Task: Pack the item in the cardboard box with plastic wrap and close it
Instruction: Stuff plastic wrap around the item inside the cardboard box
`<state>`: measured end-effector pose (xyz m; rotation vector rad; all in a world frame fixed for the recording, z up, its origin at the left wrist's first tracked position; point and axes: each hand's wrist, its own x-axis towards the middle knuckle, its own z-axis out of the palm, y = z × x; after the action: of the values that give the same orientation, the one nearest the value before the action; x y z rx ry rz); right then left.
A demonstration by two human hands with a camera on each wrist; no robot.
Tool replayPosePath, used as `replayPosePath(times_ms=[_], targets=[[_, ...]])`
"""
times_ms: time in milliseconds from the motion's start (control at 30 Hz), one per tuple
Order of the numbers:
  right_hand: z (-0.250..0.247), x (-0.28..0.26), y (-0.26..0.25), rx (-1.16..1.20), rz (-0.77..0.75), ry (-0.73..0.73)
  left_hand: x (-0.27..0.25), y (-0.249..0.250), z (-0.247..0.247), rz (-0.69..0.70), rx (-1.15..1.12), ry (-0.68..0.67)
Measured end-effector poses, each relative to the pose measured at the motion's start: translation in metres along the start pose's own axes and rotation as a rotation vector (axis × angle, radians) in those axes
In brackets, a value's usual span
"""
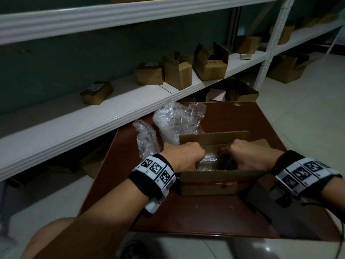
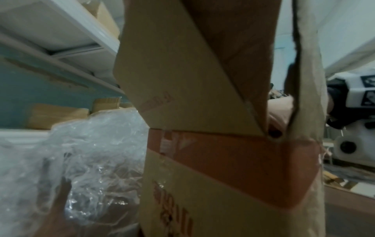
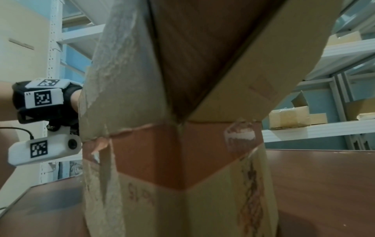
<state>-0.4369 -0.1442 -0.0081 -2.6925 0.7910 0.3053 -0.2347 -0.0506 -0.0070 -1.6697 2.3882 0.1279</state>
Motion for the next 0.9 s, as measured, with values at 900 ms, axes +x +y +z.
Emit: replayPosePath(times_ms=[900], targets=[[-0.01, -0.005, 0.007, -0.029, -0.139, 0.245, -0.042, -0.132, 0.018, -0.928, -0.589, -0.096]])
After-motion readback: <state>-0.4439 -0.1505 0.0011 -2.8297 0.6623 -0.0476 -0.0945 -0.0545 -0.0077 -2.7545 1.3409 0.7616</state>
